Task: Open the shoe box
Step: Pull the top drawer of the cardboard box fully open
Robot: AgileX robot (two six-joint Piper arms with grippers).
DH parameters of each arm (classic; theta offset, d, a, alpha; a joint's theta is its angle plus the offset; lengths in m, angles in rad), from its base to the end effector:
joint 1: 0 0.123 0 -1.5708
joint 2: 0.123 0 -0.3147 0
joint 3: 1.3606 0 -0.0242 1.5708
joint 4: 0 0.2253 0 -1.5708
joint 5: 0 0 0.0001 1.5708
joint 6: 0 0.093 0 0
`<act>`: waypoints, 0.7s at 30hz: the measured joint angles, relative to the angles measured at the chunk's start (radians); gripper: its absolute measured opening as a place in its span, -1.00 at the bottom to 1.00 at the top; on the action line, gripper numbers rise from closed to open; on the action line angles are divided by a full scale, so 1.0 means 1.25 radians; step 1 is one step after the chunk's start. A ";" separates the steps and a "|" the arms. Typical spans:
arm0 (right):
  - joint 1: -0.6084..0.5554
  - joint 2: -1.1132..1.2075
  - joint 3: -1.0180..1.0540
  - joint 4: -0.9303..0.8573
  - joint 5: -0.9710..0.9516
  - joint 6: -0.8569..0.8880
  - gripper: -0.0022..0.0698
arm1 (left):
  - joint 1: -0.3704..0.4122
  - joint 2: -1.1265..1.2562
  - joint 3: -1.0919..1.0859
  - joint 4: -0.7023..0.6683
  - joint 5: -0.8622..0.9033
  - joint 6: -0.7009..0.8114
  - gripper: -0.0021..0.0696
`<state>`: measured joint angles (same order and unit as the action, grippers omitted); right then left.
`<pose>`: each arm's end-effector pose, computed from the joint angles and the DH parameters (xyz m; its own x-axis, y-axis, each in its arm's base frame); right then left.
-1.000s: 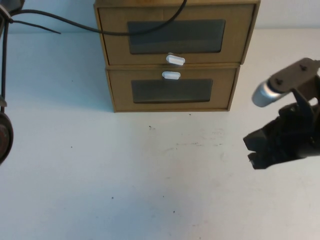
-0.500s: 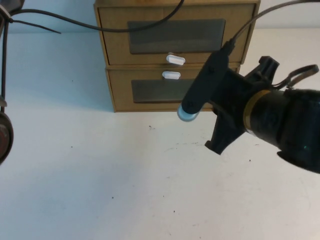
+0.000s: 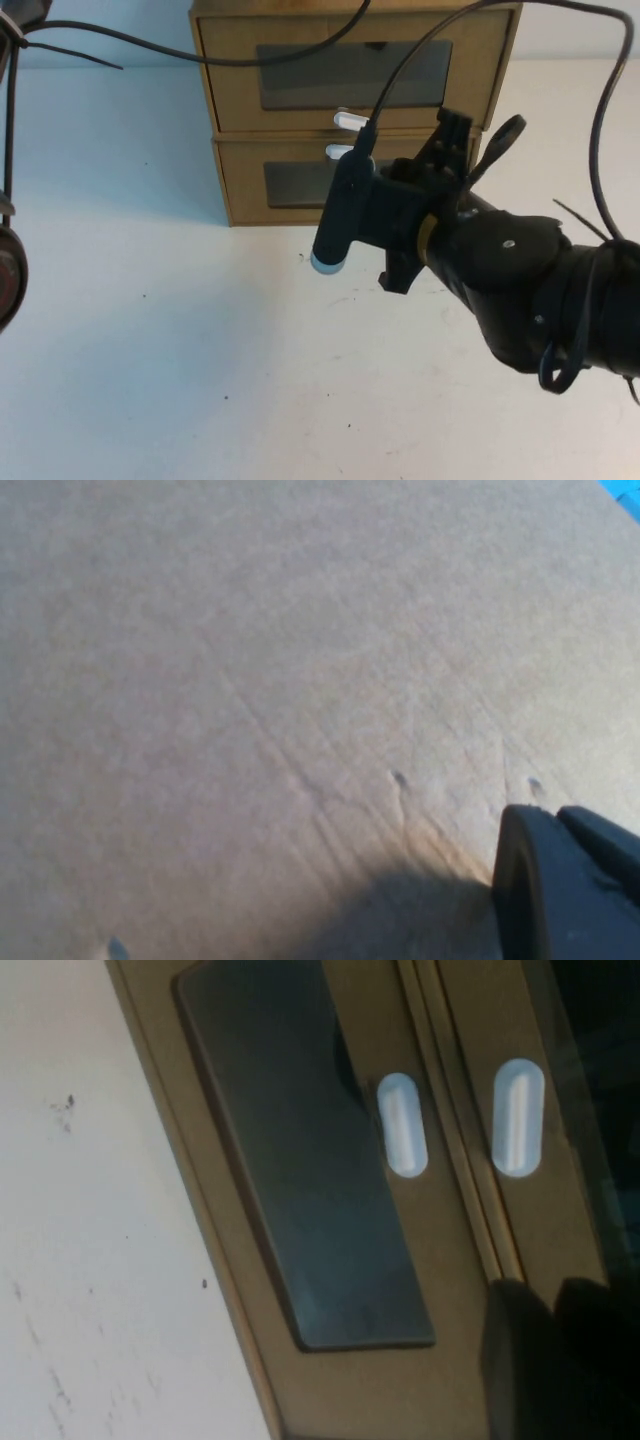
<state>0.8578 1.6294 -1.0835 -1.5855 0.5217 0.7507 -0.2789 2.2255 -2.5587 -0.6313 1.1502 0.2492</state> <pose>0.2589 0.2284 0.3194 0.0785 -0.8936 -0.4419 -0.4541 0.3625 -0.8139 0.4469 -0.1801 0.4141 -0.6035 0.1370 -0.7855 0.6218 0.6975 -0.3561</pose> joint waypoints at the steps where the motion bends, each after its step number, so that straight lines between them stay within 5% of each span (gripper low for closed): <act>1: 0.000 0.008 -0.002 -0.020 -0.004 0.016 -0.78 | 0.000 0.000 0.000 0.000 0.001 0.000 -0.96; 8: 0.000 0.065 -0.029 -0.054 -0.010 0.045 -0.33 | 0.000 0.000 0.000 0.000 0.003 0.000 -0.96; 21: 0.000 0.149 -0.134 -0.057 0.033 0.061 -0.25 | 0.000 0.000 -0.002 0.000 0.015 0.000 -0.96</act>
<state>0.8578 1.8156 -1.2509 -1.6569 0.5635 0.8275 -0.2789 2.2255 -2.5611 -0.6313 1.1685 0.2492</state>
